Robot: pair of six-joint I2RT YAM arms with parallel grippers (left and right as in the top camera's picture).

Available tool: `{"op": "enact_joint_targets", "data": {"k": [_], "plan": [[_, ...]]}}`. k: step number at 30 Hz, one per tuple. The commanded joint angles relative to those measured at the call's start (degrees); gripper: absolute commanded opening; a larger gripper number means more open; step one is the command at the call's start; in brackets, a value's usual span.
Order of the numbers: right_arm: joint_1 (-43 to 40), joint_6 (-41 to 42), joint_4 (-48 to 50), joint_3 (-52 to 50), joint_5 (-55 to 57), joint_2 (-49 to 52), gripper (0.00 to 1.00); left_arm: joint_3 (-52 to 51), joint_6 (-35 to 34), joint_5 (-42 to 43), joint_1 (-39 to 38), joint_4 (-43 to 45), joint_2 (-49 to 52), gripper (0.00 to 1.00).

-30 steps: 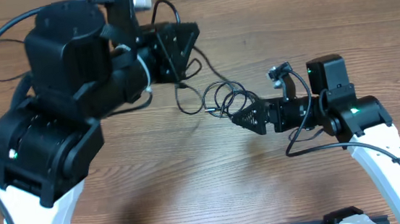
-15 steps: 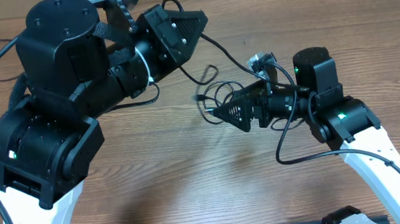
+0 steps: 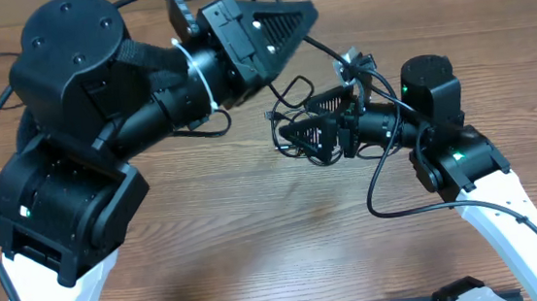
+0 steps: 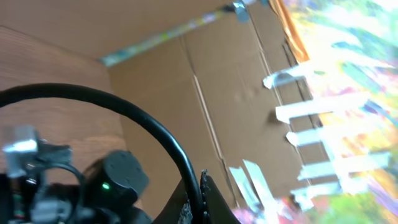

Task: Untangle cables

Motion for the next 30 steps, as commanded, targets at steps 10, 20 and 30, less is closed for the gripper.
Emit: {"op": "enact_joint_targets", "data": {"k": [10,20,30], "plan": [[0.3,0.2,5.0,1.1,9.2,0.2,0.92,0.8,-3.0,0.9,-3.0,3.5,-1.3,0.04],[0.3,0.6,8.5,1.1,8.0,0.2,0.34,0.8,-3.1,-3.1,-2.9,3.3,-1.3,0.04],[0.3,3.1,3.4,1.1,13.0,0.2,0.4,0.8,-3.1,-6.0,-2.9,3.4,-1.3,0.04]]}}
